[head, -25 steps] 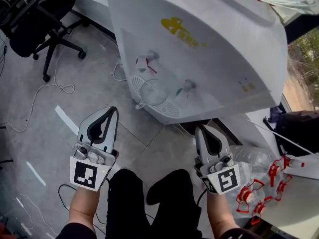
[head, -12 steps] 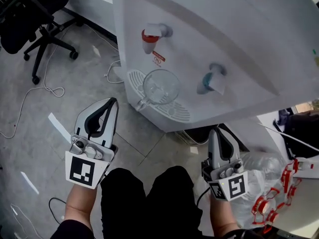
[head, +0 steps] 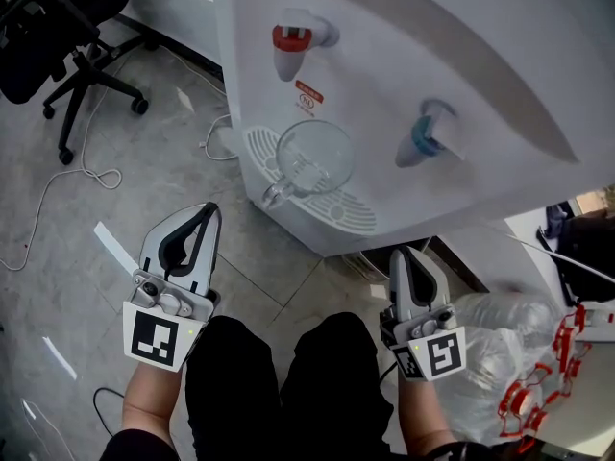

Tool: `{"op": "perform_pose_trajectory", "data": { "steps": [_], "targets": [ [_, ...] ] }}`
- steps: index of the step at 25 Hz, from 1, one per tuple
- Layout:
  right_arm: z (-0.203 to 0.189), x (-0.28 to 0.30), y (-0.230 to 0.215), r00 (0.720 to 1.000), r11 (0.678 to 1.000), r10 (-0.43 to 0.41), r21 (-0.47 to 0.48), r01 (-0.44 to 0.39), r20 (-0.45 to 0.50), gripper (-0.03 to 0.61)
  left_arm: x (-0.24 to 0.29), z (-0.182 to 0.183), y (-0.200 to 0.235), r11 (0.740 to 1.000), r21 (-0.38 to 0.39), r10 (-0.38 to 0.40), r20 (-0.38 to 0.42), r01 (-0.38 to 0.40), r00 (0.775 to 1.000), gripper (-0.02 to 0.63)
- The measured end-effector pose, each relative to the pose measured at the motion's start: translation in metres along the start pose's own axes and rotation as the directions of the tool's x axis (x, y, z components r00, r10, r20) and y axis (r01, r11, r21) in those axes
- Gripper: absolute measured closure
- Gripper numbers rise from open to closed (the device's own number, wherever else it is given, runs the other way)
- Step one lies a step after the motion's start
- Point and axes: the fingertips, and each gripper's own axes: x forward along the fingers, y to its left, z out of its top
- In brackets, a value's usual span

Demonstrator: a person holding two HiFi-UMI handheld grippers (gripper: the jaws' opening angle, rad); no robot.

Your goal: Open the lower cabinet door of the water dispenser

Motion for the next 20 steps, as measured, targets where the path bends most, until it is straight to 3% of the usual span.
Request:
{"op": "perform_pose_trajectory", "data": {
  "steps": [5,12,20],
  "targets": [
    [-0.027,-0.002,0.001,0.997,0.999,0.02,-0.03,-0.022,-0.069,0.574,-0.004,-0.004,-0.002,1.0,0.017,0.01,0.005,-0.01,1.0,0.607],
    [-0.058,-0.001,0.002,0.991,0.999,0.054,0.002,-0.054,-0.126,0.563,-0.015,-0.019,-0.008,1.0,0.02,0.019,-0.025,-0.019,0.999,0.607],
    [-0.074,0.004,0.001,0.988,0.998,0.056,-0.001,-0.056,-0.147,0.542,-0.019,-0.023,-0.009,0.999,0.027,0.022,-0.037,-0.021,0.999,0.607]
  ]
}}
